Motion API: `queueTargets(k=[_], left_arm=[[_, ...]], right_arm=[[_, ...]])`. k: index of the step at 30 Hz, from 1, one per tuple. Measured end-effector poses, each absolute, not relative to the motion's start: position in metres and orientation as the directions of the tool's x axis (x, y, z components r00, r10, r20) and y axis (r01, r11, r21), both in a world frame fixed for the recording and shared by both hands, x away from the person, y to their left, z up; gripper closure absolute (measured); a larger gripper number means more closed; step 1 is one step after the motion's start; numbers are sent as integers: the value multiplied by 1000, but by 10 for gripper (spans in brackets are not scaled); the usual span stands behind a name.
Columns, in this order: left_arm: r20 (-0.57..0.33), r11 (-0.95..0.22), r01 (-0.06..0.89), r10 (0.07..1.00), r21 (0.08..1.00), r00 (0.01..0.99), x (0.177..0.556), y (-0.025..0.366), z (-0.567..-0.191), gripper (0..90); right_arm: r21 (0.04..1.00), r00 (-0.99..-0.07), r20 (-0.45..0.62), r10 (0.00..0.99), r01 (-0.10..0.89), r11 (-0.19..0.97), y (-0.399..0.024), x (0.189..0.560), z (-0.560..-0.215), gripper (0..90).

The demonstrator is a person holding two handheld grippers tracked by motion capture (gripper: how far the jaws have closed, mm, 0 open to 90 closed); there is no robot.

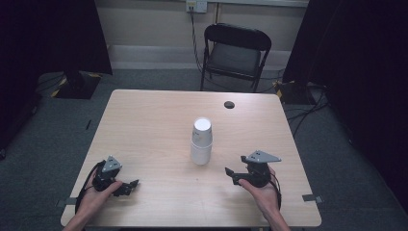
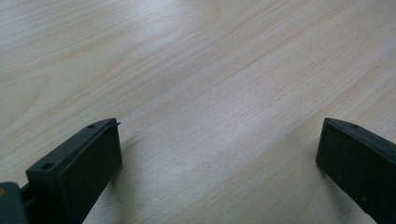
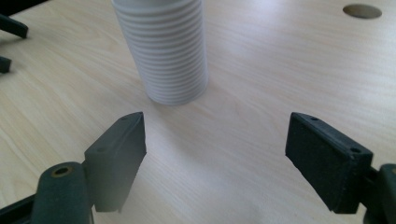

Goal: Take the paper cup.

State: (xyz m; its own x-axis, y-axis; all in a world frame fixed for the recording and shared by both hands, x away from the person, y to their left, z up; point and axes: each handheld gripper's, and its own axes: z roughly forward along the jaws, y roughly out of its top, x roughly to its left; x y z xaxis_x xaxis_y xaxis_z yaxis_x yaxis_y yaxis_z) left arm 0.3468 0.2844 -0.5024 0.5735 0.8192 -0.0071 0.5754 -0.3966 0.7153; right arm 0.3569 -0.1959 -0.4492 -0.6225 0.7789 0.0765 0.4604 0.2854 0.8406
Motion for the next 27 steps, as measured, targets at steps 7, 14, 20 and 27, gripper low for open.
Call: queueTargets(k=[7,14,20,27], left_arm=[[-7,-395,578,821,714,570,346,284,-502,0],[-7,-395,578,821,714,570,346,284,-502,0],[-7,-396,578,821,713,571,346,284,-502,0],[-6,-397,577,821,714,571,347,284,-502,0]], right_arm=[[877,-659,71,749,399,268,-185,364,-432,203],[887,-724,75,685,363,287,-166,374,-411,139],[897,-739,46,672,327,299,-153,385,-398,138],[911,-749,27,662,291,292,-138,399,-391,148]])
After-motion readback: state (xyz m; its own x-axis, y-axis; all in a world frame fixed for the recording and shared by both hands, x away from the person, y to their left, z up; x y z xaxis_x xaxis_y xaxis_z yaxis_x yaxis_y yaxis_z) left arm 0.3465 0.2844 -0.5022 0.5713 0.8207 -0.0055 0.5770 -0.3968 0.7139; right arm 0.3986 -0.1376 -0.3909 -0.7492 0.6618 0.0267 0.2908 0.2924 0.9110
